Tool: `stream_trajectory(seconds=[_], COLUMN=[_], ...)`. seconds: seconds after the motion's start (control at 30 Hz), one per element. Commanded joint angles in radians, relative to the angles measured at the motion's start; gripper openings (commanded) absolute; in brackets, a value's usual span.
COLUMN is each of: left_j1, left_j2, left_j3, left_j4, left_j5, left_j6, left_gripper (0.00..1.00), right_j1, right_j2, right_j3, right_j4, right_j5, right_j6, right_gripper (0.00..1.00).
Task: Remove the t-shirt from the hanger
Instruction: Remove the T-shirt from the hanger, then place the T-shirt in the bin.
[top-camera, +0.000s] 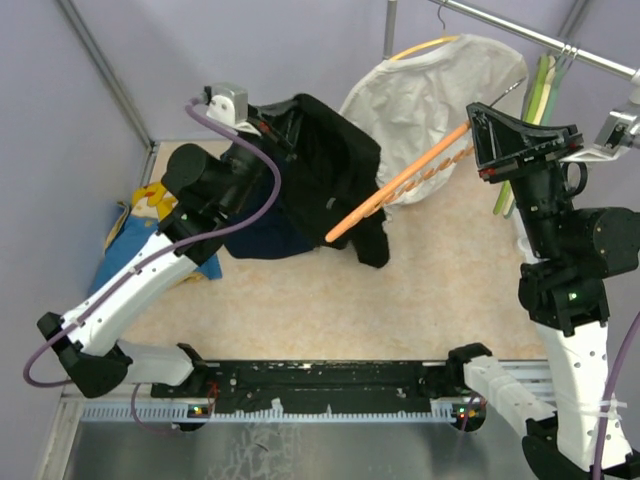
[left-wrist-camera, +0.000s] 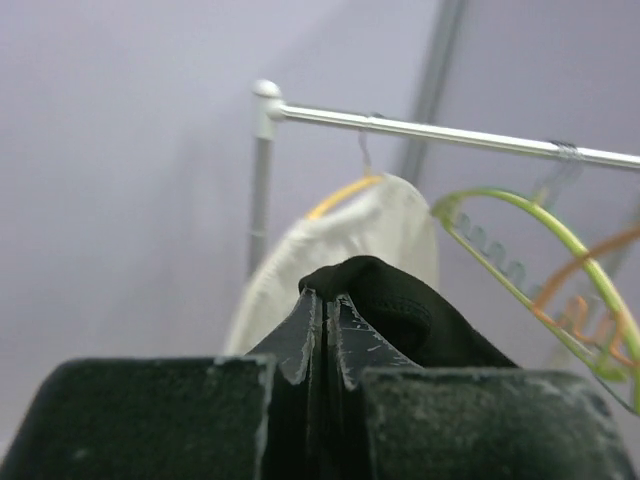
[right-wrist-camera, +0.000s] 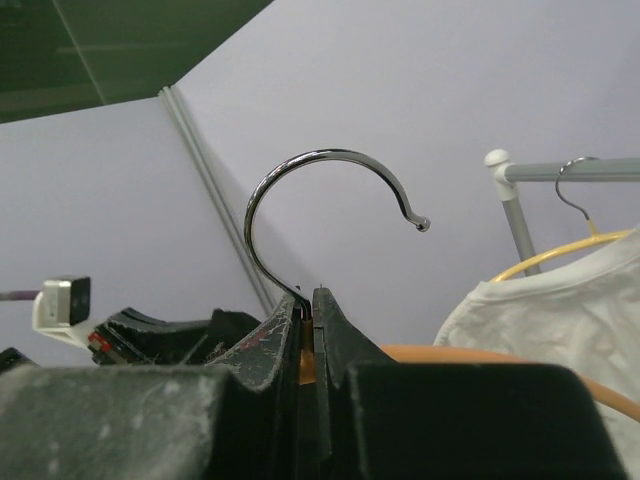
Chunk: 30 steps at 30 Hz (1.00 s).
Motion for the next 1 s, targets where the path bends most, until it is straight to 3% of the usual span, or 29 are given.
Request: stream_trajectory(seconds=[0.0,0.17,0.43,0.6,0.83,0.97], left_j1=[0.008,0.063,0.207,0.253,0.300,0.302], left_j2=[0.037,0.124,0.335,0.481,0.566,0.574], left_j3=[0.095,0.242,0.573,0.755,0.747,0.601], left_j4=[0.015,0.044,0.021,0.034,0.022,0.011], left_j5=[-0.298,-0.346,-0.265,-0.297,-0.375,-0.459], left_j6=[0.225,0.337,0.339,0.394,0.382,0.391], left_gripper=[0.00,0.00,0.00,0.00,0.00,0.00], right_j1=[0.006,0.006,0.006,0.006,0.006,0.006], right_j2=[0.003,0.002,0.000,-0.002,-0.011,-0.016], right_j3=[0.038,0.030,0.021,0.020,-0.002,-0.017], right_j4=[0.040,0.038,0.033,0.021,0.020,0.018], right_j5=[0.047,0.045,0.047,0.049,0.058,0.060], right_j6=[-0.023,-0.024,-0.038,-0.055,-0.064,-0.067], right_gripper=[0.00,0.00,0.00,0.00,0.00,0.00])
